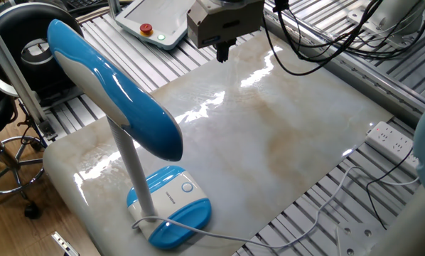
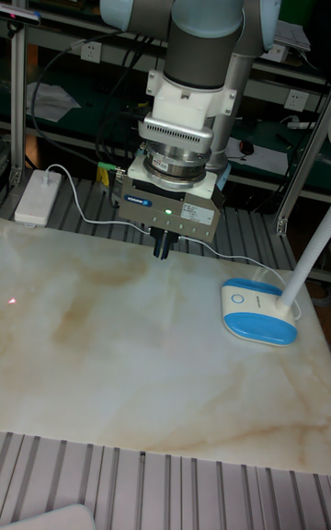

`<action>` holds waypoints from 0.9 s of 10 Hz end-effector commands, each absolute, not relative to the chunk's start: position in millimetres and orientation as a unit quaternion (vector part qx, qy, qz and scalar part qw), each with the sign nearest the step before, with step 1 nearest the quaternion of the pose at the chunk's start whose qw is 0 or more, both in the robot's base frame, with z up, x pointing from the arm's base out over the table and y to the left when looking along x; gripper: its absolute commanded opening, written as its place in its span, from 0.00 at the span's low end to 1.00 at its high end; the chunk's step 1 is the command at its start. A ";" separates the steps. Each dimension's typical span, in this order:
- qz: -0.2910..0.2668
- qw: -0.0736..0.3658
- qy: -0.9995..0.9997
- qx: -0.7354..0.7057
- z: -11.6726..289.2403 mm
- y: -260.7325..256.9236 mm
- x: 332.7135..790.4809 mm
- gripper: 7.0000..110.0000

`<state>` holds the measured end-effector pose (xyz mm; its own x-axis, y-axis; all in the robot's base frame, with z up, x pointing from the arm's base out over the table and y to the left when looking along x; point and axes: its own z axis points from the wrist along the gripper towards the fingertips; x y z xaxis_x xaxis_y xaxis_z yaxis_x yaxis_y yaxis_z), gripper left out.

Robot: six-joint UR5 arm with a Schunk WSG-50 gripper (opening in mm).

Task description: Turn on the desk lamp by pressing the button

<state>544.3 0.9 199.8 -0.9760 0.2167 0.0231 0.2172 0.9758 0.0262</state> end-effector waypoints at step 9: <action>-0.030 0.083 -0.992 0.094 206.6 6.1 489.4 0.00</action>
<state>506.2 -5.7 202.7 -0.9882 -0.0506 0.1449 -0.0494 0.9987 0.0116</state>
